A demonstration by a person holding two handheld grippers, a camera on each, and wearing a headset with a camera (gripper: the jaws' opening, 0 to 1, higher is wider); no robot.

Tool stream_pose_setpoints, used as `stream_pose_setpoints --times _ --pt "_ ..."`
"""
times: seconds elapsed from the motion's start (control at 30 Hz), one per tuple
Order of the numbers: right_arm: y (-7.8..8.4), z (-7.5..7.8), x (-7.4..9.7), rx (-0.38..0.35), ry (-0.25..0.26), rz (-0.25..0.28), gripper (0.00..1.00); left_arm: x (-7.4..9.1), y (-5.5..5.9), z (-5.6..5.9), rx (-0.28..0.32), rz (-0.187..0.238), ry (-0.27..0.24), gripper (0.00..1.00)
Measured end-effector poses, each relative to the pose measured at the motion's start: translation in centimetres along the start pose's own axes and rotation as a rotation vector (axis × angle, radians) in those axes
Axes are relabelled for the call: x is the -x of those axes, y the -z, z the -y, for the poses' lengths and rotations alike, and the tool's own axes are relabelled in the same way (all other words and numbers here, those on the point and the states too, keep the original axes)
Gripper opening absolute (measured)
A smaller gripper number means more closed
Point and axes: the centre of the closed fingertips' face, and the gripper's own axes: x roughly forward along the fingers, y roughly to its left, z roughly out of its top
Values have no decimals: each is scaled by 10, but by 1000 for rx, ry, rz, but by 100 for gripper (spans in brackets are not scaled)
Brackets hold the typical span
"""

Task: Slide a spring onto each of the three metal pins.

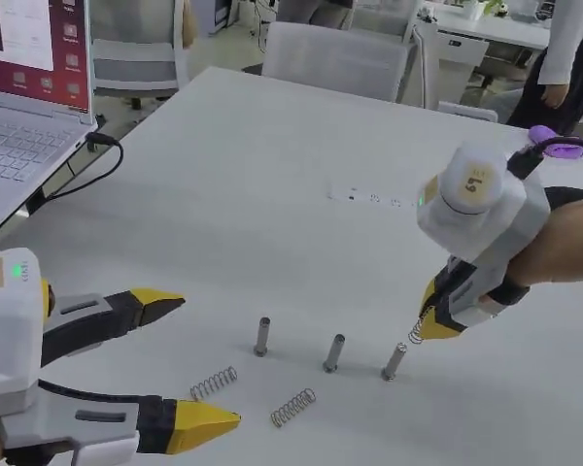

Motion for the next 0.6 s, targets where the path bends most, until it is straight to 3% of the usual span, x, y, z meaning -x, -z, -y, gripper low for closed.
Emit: stream_pose_setpoints --times 0.27,0.6 --pt "5 7 -18 -7 -5 -13 8 -3 -2 0 -7 -4 9 72" --pt "3 7 -22 -10 -8 -14 8 -2 0 -2 -2 -7 8 71"
